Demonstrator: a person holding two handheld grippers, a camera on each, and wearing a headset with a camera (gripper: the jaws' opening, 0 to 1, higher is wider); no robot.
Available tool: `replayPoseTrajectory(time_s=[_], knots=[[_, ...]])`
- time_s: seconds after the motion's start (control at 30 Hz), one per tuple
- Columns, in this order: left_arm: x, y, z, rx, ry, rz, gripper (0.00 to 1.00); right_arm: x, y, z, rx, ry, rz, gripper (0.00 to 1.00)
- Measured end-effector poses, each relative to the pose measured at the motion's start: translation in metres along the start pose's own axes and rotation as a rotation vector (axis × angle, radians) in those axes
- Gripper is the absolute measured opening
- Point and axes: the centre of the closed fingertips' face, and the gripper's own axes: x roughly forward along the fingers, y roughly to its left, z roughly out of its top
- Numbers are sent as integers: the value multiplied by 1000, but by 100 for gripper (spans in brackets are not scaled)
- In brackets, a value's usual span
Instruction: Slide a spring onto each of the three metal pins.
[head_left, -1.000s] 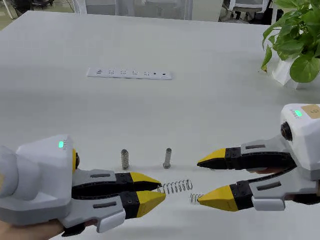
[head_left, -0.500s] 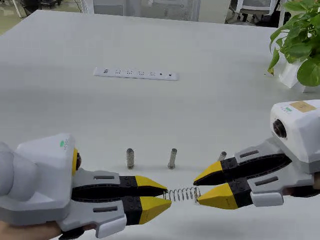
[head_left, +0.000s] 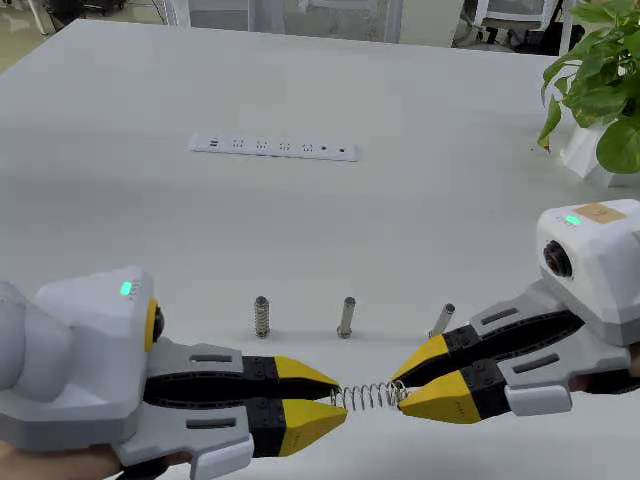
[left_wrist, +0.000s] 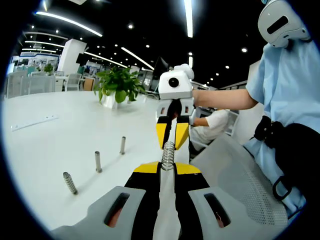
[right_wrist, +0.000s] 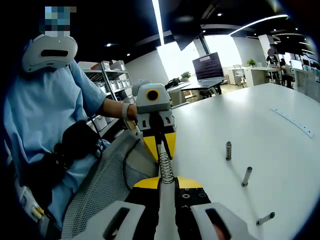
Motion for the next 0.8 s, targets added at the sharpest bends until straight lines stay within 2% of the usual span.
replayPoseTrajectory(time_s=[0.23,0.47,0.63,0.8], knots=[[0,2,-2,-1,9,5,6,-1,-2,2,5,-3,-12,6],[4,4,-9,6,47,15,6,-2,-1,11,-23,6,-36,6],[7,7,-15,5,75,22,6,2,-1,15,-77,61,-59,7],[11,11,-23,17,123,33,6,7,-3,10,-130,136,-79,7]])
